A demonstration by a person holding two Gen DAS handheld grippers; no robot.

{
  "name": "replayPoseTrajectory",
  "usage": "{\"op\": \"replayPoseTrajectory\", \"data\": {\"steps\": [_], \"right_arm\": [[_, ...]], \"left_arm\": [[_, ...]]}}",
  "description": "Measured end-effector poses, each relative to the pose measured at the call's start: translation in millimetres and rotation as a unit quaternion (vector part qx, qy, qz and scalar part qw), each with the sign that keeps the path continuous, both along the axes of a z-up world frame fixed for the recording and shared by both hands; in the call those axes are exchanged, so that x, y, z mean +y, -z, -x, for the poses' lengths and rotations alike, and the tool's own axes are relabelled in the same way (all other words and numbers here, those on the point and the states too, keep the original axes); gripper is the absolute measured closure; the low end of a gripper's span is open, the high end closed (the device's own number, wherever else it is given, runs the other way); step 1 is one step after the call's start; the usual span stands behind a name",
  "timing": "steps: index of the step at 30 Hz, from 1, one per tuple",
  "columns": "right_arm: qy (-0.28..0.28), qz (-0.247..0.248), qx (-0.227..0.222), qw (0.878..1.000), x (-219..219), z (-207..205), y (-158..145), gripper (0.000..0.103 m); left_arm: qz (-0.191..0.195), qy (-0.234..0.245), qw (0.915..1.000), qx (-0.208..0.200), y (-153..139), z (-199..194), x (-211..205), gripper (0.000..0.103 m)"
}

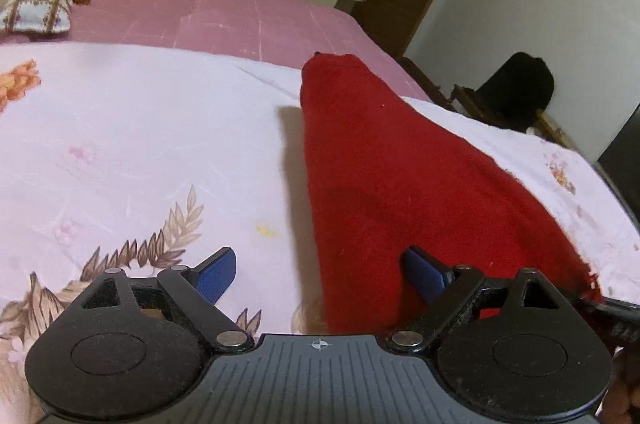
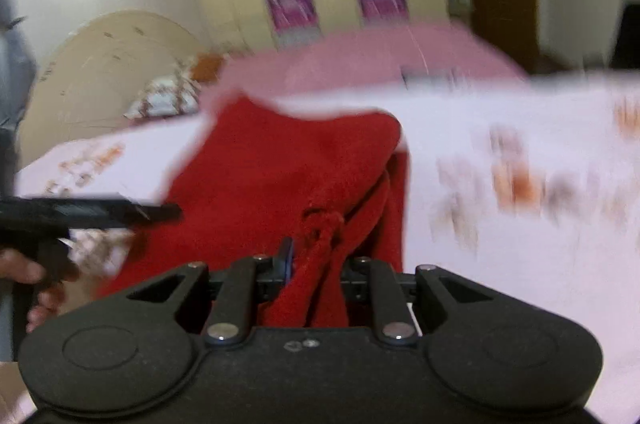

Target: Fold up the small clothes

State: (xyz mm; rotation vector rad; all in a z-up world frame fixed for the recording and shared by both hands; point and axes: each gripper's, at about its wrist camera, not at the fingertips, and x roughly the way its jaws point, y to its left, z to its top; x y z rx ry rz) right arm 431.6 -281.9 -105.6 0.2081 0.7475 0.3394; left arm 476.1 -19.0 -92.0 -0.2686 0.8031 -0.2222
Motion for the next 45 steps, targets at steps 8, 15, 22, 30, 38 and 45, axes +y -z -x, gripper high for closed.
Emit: {"op": "replayPoseTrajectory", "data": {"steps": [8, 15, 22, 30, 38, 45], "right_arm": [[0.023, -0.052, 0.025, 0.998, -20, -4, -5, 0.065], [0.028, 0.017, -0.067, 0.997, -4, -30, -47, 0.068], [0.026, 0.117, 0.001, 0.993, 30, -98, -2, 0.086], [0.013, 0.100, -0.055, 0.993, 28, -56, -32, 0.076], [-0.016, 0.161, -0.030, 0.986, 55, -43, -8, 0.081], [-0.047, 0.152, -0.055, 0.986, 59, -2, -27, 0.079]], "left_arm": [[-0.003, 0.016, 0.9999, 0.003, -17, -4, 7, 0.012], [-0.041, 0.005, 0.9985, -0.036, -34, -56, 11, 0.012], [-0.082, -0.003, 0.9966, 0.005, -5, -94, 0, 0.005], [-0.044, 0.023, 0.9980, -0.038, -29, -38, 9, 0.005], [-0.064, 0.024, 0.9973, -0.027, -20, -19, -8, 0.005], [-0.090, 0.064, 0.9933, -0.035, -25, 16, -23, 0.005]]}}
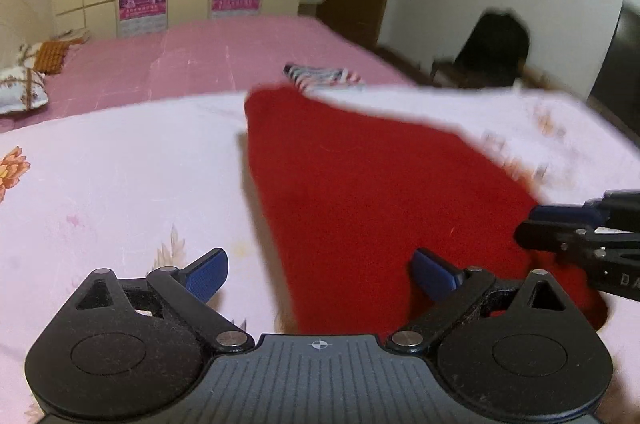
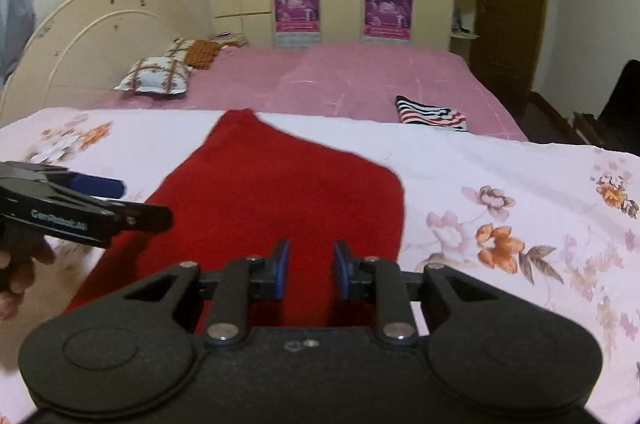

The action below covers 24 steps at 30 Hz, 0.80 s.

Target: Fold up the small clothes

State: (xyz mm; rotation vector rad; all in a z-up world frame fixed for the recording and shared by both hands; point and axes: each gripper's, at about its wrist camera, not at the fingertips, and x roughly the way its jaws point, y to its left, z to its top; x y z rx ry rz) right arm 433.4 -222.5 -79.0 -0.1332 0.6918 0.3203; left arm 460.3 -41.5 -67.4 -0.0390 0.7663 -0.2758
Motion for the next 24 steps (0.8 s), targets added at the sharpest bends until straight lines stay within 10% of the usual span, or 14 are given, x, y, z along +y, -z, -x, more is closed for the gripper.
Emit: {"op": "replayPoseTrajectory", "data": {"steps": [24], "right_arm": [[-0.006, 0.050, 0.042, 0.998, 3, 54, 17, 0.074]], "left_arm": [[-0.013, 0.011, 0.9998, 0.013, -7, 72, 1, 0.006]]}}
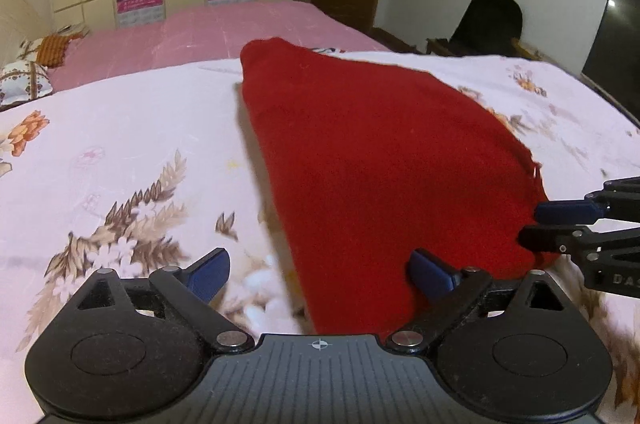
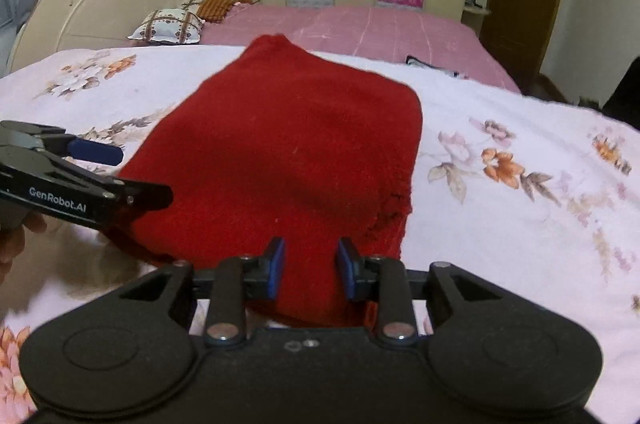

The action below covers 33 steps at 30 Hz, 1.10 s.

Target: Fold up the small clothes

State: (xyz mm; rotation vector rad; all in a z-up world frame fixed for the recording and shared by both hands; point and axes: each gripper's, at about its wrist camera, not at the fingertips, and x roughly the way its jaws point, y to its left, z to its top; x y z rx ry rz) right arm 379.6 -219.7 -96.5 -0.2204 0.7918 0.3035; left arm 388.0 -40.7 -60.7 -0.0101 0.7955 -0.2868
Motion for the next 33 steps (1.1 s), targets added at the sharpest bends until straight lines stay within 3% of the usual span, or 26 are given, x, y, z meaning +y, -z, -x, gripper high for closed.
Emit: {"op": "replayPoseTrajectory", "data": {"steps": [12, 14, 15, 17, 20, 22, 25, 30, 33], "right_arm": [[-0.006, 0.020, -0.001, 1.000, -3, 12, 10, 0.072], [-0.015, 0.015, 0.008, 1.000, -8, 13, 8, 0.070], [-0.020, 0.005, 0.018, 1.000, -13, 13, 4, 0.069], [-0.025, -0.043, 0.032, 0.998, -28, 13, -6, 0.052], [0.011, -0.110, 0.018, 0.994, -55, 4, -20, 0.047], [0.046, -0.179, 0.031, 0.982, -78, -12, -20, 0.047], [0.085, -0.282, 0.072, 0.953, -110, -44, -4, 0.047], [0.087, -0.353, 0.134, 0.922, -126, -78, 33, 0.048], [0.098, -0.396, 0.152, 0.900, -132, -91, 49, 0.048]], "left_arm": [[0.002, 0.006, 1.0000, 0.003, 7, 20, 12, 0.006], [0.022, 0.020, 0.9996, -0.005, -1, 25, 21, 0.006], [0.033, 0.020, 0.9992, -0.009, -5, 25, 27, 0.006], [0.050, 0.017, 0.9986, -0.012, -11, 18, 38, 0.006], [0.096, 0.008, 0.9954, 0.004, -14, -5, 49, 0.010], [0.146, 0.005, 0.9887, 0.034, -10, -24, 53, 0.016], [0.214, -0.010, 0.9743, 0.069, 2, -48, 55, 0.016], [0.276, -0.012, 0.9549, 0.109, 24, -76, 52, 0.016], [0.292, -0.010, 0.9501, 0.109, 29, -86, 49, 0.015]]}}
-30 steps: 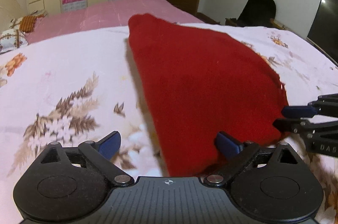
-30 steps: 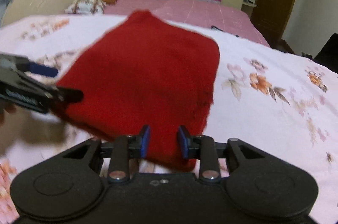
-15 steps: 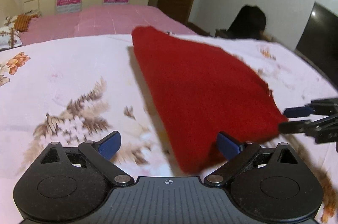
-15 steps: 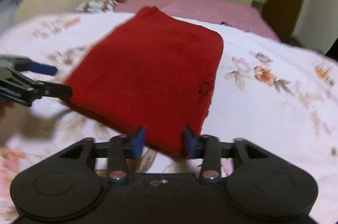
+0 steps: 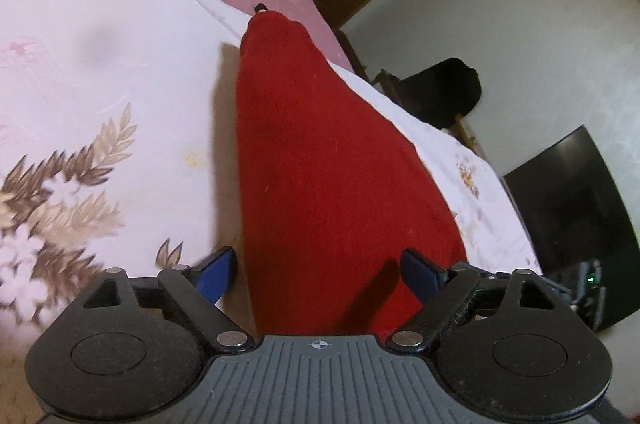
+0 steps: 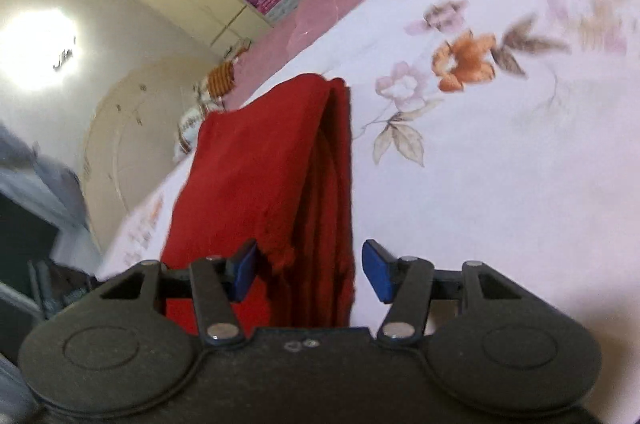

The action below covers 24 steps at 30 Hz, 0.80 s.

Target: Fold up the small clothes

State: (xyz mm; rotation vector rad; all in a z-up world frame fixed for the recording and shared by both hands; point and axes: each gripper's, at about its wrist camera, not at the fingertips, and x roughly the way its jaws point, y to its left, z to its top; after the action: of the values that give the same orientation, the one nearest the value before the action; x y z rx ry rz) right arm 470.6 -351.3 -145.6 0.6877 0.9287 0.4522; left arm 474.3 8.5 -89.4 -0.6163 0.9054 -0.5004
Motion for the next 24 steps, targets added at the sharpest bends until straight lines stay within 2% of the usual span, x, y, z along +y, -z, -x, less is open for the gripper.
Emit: {"op": "replayPoseTrajectory", "data": {"steps": [2, 6, 8, 11, 14, 18, 22, 24], "right_arm": [[-0.010, -0.023, -0.002, 1.000, 1, -8, 6, 0.045], [-0.042, -0.045, -0.001, 0.998, 9, -30, 10, 0.042], [-0.055, -0.059, 0.002, 0.997, 10, -38, 9, 0.037], [-0.076, -0.054, 0.007, 0.996, 9, -41, 5, 0.037], [-0.073, -0.049, 0.008, 0.996, 7, -36, 3, 0.040], [-0.080, 0.008, -0.019, 0.997, 30, -38, -6, 0.044], [-0.086, 0.101, -0.048, 0.990, 60, -33, -22, 0.045], [-0.075, 0.110, -0.048, 0.990, 65, -30, -26, 0.052]], "left_arm": [[0.004, 0.008, 1.0000, 0.003, 2, -7, -2, 0.016], [-0.014, 0.032, 0.9994, -0.002, -2, -17, -9, 0.016], [-0.013, 0.038, 0.9992, -0.001, -3, -20, -8, 0.016], [-0.001, 0.038, 0.9993, 0.002, -1, -22, -2, 0.017], [0.004, 0.041, 0.9991, 0.001, 0, -25, -1, 0.017], [-0.017, 0.047, 0.9987, -0.008, -2, -32, -11, 0.018], [-0.079, 0.048, 0.9954, -0.025, -11, -33, -31, 0.026], [-0.088, 0.047, 0.9945, -0.031, -12, -34, -38, 0.031]]}}
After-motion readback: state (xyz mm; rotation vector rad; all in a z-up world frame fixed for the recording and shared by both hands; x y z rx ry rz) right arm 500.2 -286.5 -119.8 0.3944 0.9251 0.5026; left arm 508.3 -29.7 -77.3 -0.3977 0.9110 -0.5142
